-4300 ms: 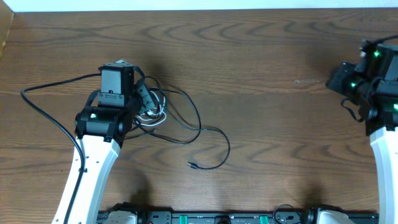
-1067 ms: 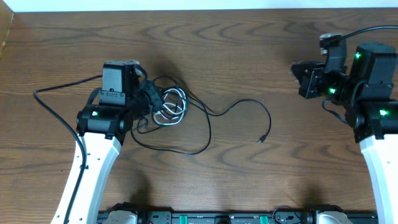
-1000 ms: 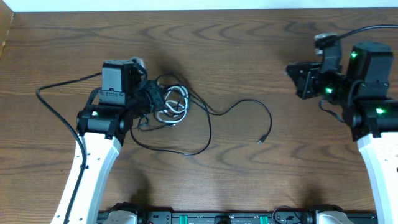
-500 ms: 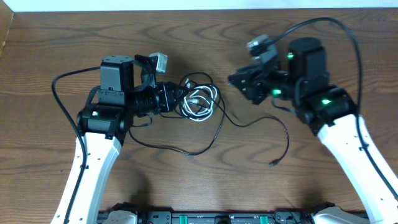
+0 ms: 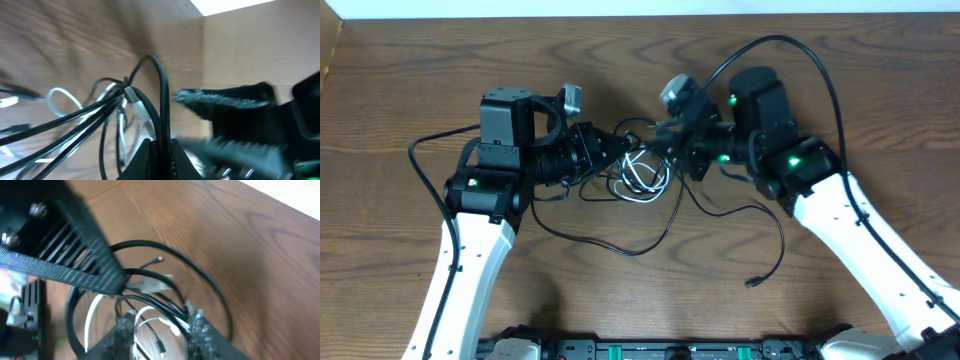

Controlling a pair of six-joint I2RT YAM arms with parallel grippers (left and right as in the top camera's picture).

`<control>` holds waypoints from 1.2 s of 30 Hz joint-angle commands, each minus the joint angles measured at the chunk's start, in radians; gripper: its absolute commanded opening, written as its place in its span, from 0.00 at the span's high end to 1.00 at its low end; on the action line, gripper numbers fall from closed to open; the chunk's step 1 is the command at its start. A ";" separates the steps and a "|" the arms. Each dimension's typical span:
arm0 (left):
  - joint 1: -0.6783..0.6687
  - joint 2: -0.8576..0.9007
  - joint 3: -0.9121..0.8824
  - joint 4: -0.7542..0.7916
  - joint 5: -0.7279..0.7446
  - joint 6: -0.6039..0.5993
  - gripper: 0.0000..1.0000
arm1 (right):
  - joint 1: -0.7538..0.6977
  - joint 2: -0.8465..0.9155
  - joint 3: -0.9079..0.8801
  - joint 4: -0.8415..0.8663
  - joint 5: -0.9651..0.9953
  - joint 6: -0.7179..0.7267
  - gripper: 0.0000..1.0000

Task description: Untangle cables

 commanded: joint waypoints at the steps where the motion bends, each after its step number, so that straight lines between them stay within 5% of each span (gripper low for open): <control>1: 0.004 0.002 0.008 0.025 0.122 -0.083 0.93 | 0.020 0.015 0.012 -0.002 -0.005 -0.064 0.58; 20: 0.004 0.002 0.008 0.047 0.352 -0.096 0.93 | 0.019 0.099 0.012 0.011 0.040 -0.090 0.51; 23: 0.004 0.002 0.008 0.056 0.377 -0.097 0.93 | 0.019 0.113 0.012 0.008 0.040 -0.089 0.60; 29: 0.009 0.002 0.008 0.056 0.341 -0.091 0.92 | -0.001 0.101 0.012 0.019 0.040 -0.016 0.99; 36: 0.052 0.002 0.008 0.051 0.170 -0.055 0.92 | -0.103 0.025 0.012 0.002 -0.021 0.151 0.99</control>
